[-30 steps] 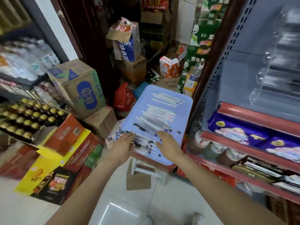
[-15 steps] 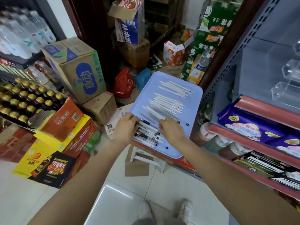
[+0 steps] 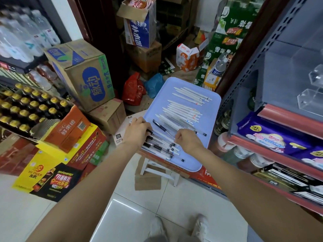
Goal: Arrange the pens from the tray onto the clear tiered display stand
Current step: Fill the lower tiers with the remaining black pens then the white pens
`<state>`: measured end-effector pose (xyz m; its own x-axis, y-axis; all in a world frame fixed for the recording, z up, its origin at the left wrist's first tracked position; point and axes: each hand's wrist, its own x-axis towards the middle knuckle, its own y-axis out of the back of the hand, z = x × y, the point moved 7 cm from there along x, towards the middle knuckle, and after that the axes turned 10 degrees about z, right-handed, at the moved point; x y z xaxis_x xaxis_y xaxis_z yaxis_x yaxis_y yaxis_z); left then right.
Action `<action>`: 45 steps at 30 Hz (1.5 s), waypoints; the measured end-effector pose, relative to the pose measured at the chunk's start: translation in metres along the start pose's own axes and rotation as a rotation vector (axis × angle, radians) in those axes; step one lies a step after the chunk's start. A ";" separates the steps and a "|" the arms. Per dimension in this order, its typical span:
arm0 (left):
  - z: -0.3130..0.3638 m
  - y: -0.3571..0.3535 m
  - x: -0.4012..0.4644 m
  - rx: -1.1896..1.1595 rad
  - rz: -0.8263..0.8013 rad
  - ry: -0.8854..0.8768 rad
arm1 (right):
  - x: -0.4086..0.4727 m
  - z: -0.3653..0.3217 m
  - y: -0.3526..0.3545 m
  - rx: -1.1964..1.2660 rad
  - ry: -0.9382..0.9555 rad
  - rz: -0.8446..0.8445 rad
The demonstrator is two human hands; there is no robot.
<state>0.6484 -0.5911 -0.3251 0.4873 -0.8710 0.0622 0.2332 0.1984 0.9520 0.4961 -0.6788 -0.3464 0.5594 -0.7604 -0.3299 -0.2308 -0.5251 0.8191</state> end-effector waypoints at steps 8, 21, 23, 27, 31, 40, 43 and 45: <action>0.005 0.015 0.010 -0.246 -0.030 -0.009 | -0.011 0.000 0.024 0.339 -0.015 0.104; 0.085 0.067 0.017 -1.188 0.116 0.345 | -0.054 -0.003 0.111 0.585 0.100 0.229; 0.116 0.072 0.024 -1.250 0.061 0.346 | -0.060 0.002 0.130 0.592 0.121 0.261; 0.181 0.086 0.040 -1.173 0.040 0.233 | -0.070 0.027 0.171 0.530 0.151 0.336; 0.263 0.113 0.047 -0.870 0.122 -0.151 | -0.094 0.074 0.248 0.568 0.168 0.585; 0.461 0.110 0.039 -0.282 0.067 -0.665 | -0.138 0.187 0.375 0.910 0.309 0.693; 0.499 0.102 0.041 -0.210 0.059 -0.659 | -0.146 0.222 0.394 0.964 0.326 0.694; 0.514 0.104 0.045 -0.266 0.129 -0.606 | -0.149 0.247 0.408 1.027 0.304 0.743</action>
<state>0.2615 -0.8405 -0.0696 -0.0150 -0.9157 0.4016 0.4420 0.3542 0.8242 0.1220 -0.8744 -0.0791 0.1608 -0.9482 0.2741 -0.9850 -0.1719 -0.0167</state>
